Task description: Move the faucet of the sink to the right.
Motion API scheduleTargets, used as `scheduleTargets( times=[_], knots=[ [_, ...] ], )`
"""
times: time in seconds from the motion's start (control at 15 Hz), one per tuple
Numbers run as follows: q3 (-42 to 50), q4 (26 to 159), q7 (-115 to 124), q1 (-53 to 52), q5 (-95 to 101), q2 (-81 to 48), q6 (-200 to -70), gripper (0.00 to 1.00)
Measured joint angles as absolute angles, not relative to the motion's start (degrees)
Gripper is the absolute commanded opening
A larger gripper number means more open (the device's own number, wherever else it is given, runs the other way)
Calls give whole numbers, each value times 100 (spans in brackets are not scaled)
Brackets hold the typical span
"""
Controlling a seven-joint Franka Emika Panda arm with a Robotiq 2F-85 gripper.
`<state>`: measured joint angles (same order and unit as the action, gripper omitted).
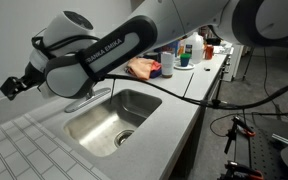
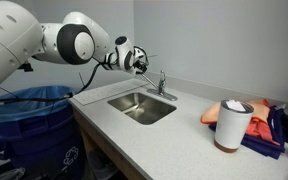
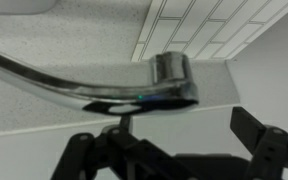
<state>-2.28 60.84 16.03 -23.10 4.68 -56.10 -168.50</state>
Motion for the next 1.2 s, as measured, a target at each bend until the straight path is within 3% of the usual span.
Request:
scheduleTargets(
  times=[0.4,0.8,1.2],
  knots=[
    [658,5512,1960,-2676,565,-5742,-15087,100],
    [699,4758,2105,-2764,870,-5739,-12876,100],
    [652,4297,1997,-2764,902,-5802,-11470,100]
  ],
)
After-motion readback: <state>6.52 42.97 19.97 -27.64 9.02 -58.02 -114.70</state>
